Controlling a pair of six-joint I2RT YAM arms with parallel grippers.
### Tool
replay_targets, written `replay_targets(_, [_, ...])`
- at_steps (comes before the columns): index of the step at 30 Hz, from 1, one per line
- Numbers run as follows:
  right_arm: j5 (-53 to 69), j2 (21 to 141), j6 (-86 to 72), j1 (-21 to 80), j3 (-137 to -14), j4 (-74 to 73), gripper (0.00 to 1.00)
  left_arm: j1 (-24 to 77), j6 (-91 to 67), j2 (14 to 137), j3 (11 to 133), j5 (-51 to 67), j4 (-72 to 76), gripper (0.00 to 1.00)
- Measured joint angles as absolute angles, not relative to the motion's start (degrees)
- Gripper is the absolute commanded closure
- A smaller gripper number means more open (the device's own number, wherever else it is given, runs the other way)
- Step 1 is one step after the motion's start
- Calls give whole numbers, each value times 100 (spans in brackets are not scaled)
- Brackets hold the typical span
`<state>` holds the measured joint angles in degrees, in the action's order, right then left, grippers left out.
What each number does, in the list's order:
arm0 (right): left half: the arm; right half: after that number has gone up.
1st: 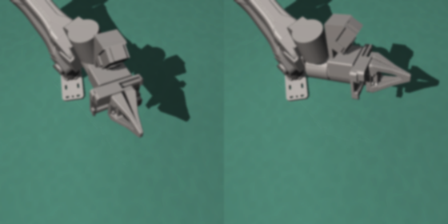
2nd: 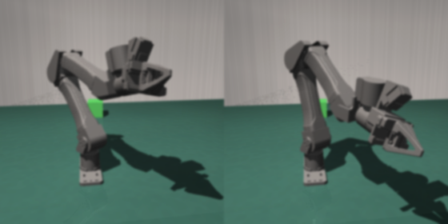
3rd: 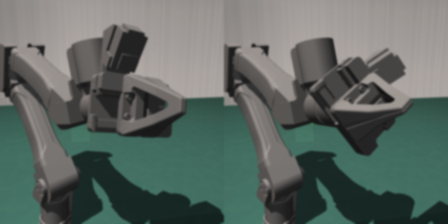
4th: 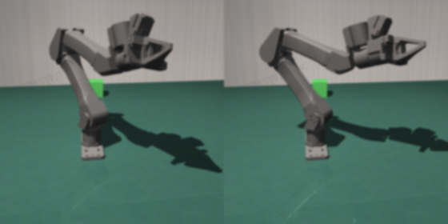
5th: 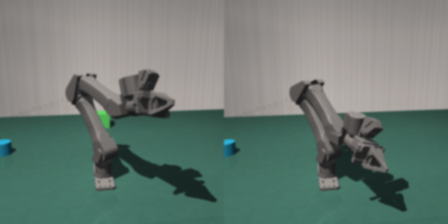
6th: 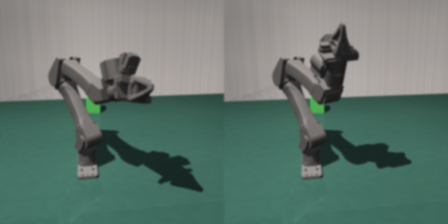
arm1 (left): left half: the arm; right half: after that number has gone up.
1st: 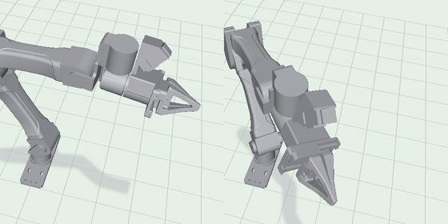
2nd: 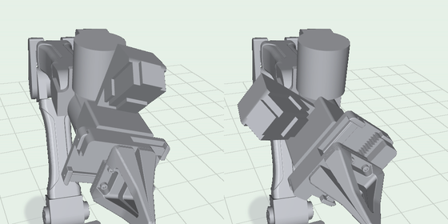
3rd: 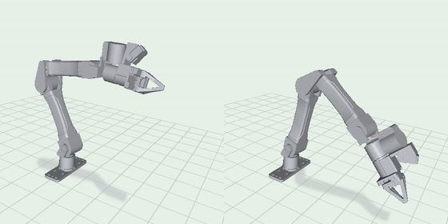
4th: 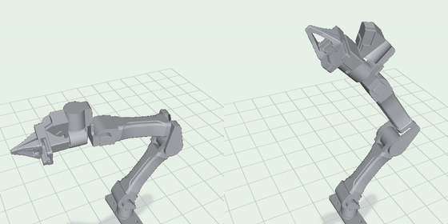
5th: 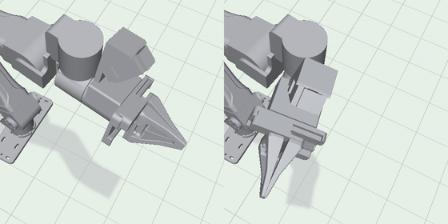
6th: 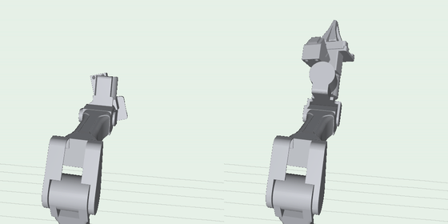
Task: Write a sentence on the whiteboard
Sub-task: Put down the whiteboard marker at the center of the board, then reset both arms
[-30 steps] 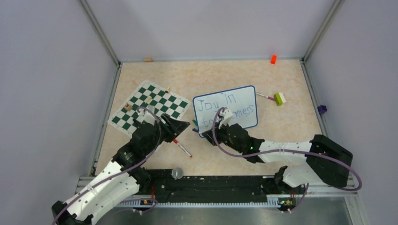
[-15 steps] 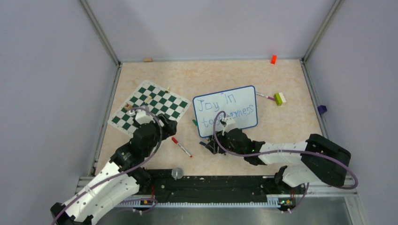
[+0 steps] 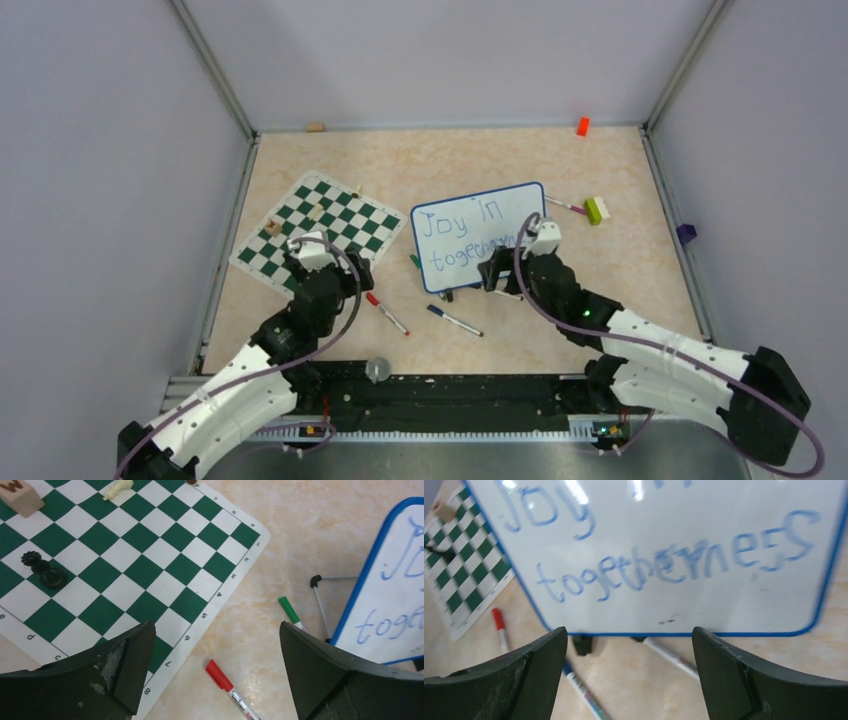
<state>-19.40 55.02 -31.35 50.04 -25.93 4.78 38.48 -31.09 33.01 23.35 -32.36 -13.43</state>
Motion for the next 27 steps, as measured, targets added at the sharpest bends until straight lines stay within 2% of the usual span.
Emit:
replay_targets(6, [-3780,4869,-2257,4344,-2488,119,10,3839,-2292,3472,1594,-3966,-320,1])
replay_targets(11, [-4683,4600,-1695,3564,-1750,513,4,3811,-1514,3933,1461,-4528,679,3])
replay_targets(19, [-4287,4519,-1367,1688,-987,1835,1,3052,-252,4456,862,-4383,3028,12])
replay_targets(22, [-4202,5124,-1103,1540,-703,2773,3,2443,-156,4982,698,-4106,3730,12])
replay_targets(24, [-4136,5572,-897,1529,-593,3251,3,2075,-158,5494,543,-3920,4327,6])
replay_targets(27, [-3911,6117,-593,1492,-395,4425,1,1835,-143,6267,410,-3837,5030,4])
